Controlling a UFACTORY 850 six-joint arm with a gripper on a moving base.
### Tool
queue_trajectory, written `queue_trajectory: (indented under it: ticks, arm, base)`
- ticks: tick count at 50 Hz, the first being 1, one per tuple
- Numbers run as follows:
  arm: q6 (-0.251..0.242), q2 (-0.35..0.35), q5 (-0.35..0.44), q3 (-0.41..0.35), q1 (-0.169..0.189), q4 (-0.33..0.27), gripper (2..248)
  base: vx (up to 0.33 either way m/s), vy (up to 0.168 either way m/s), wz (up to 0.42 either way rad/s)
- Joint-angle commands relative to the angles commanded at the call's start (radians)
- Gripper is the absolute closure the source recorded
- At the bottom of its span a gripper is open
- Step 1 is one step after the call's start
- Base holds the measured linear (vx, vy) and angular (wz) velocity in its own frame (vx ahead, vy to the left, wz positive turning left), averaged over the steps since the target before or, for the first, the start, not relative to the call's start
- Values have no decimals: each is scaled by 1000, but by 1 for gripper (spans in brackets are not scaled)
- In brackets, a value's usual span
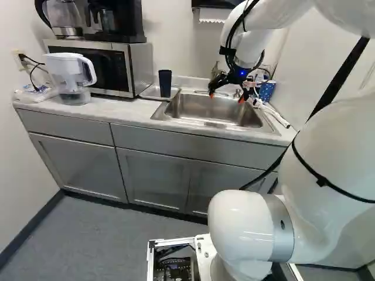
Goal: Rinse the cup and place it in the tray
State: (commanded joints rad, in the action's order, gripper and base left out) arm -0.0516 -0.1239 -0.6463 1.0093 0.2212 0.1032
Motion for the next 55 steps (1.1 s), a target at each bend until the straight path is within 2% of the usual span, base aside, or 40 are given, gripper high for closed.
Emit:
queue_trajectory:
  ticks: [26,45,55]
  arm:
    - [0,0,0,0,0,0,3]
    - [0,0,0,0,0,0,3]
    - [0,0,0,0,0,0,3]
  base:
    - [-42,21,-6]
    - [-133,47,-8]
    - [-160,29,-160]
